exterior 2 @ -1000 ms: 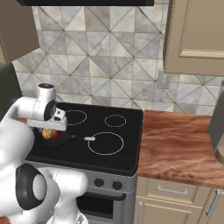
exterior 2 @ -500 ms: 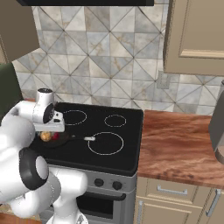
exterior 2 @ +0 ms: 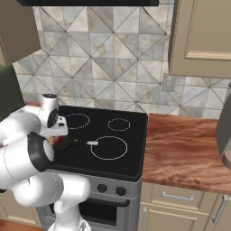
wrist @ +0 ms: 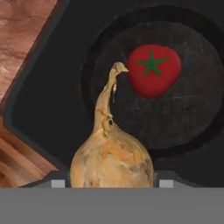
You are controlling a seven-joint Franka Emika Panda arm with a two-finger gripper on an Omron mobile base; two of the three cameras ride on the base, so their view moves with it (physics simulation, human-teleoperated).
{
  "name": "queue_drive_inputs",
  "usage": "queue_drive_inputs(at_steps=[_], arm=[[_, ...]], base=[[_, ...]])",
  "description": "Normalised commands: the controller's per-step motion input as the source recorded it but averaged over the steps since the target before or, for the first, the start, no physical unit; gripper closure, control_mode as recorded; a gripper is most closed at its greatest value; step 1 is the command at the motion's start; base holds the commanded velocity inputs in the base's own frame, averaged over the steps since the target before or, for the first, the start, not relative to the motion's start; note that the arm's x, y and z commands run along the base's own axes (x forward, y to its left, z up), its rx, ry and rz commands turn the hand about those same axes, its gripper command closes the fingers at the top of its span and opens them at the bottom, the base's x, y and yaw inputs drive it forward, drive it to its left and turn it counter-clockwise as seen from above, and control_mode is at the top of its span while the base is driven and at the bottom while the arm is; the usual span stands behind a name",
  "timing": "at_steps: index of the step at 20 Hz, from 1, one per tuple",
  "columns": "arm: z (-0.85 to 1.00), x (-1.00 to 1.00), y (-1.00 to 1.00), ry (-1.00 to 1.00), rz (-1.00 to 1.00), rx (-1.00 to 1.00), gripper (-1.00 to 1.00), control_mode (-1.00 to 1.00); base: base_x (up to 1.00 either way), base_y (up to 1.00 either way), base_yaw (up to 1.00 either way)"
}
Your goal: Place the pan on the front left burner on the stove. Then place the tomato and the onion in the pan and turn on the front left burner.
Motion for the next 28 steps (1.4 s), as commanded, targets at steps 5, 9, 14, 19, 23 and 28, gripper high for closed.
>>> queue_drive_inputs(at_steps=[5, 9, 14, 19, 23, 28], arm=[[-0.2, 0.22, 0.1, 0.0, 0.13, 0.0, 1.0, -1.0], [-0.19, 0.2, 0.09, 0.0, 0.12, 0.0, 1.0, -1.0], [-0.27, 0.05, 0.09, -0.01, 0.1, 0.0, 1.0, -1.0], [-0.29, 0.05, 0.03, -0.02, 0.08, 0.0, 1.0, -1.0], [-0.16, 0.14, 0.01, -0.05, 0.08, 0.0, 1.0, -1.0], [-0.05, 0.1, 0.05, -0.05, 0.08, 0.0, -1.0, -1.0]], base=[[0.0, 0.0, 0.0], [0.0, 0.0, 0.0], [0.0, 0.0, 0.0], [0.0, 0.0, 0.0], [0.0, 0.0, 0.0], [0.0, 0.0, 0.0]])
